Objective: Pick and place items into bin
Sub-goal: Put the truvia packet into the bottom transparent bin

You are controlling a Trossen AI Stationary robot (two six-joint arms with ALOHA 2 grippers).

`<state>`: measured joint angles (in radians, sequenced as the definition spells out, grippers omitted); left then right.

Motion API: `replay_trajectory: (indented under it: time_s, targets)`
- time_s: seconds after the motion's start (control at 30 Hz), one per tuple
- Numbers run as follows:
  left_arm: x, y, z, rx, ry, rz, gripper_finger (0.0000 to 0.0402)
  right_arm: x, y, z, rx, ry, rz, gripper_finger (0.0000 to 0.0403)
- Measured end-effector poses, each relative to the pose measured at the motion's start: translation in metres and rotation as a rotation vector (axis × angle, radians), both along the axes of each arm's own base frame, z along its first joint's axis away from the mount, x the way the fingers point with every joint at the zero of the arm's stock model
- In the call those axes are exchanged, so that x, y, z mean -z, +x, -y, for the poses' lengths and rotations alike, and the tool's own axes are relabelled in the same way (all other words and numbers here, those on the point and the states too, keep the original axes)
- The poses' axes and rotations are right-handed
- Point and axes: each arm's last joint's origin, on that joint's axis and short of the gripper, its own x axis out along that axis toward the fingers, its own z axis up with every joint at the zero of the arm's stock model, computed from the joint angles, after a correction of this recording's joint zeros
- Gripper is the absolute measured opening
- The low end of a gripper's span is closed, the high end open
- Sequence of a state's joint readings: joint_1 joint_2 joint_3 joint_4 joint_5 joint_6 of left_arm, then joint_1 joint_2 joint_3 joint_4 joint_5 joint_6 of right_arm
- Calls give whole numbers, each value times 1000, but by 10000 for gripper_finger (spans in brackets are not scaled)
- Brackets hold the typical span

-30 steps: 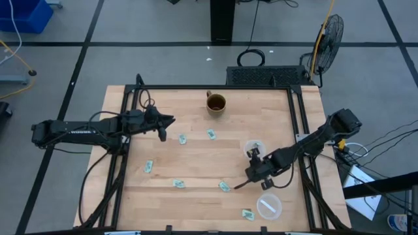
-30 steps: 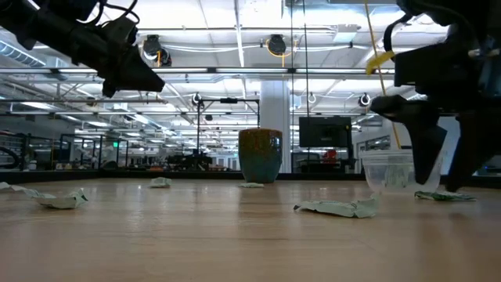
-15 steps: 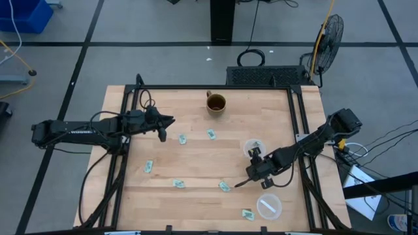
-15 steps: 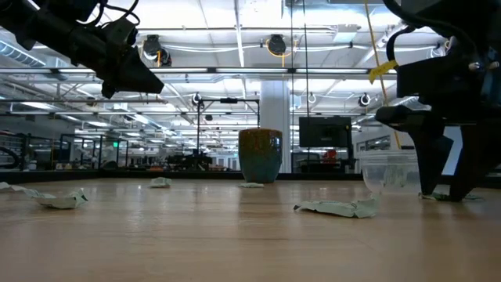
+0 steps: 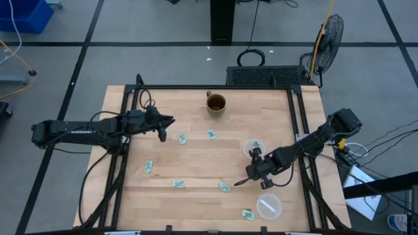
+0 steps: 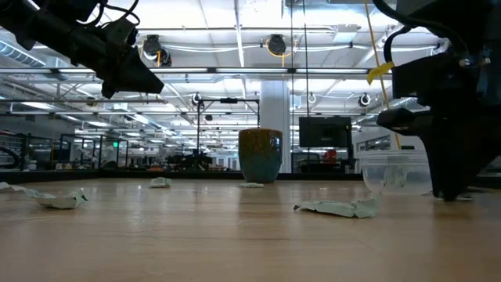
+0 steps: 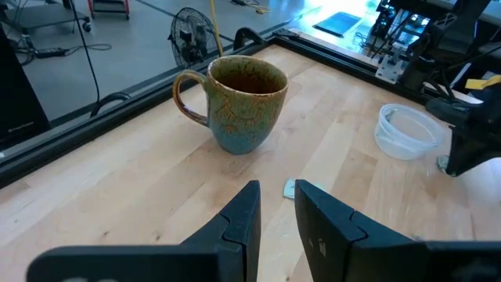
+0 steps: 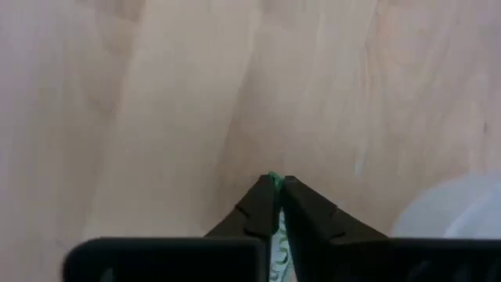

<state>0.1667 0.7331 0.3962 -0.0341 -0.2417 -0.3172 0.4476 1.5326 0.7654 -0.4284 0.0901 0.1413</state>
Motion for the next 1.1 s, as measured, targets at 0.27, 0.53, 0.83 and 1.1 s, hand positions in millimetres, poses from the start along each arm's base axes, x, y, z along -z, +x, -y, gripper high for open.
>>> replay_trajectory:
  time_s: [0.27, 0.53, 0.83, 1.1]
  targets:
    - [0, 0, 0, 0, -1, 0, 86, -17, 2, -10, 4, 115, -19, 5]
    - [0, 0, 0, -1, -6, 3, 86, -82, 3, -49, 128, 345, 44, 3]
    - [0, 0, 0, 4, -4, 0, 86, -72, -24, -87, 298, 427, -106, 3]
    - [0, 0, 0, 4, -7, 2, 86, -54, -35, -84, 344, 395, -152, 5]
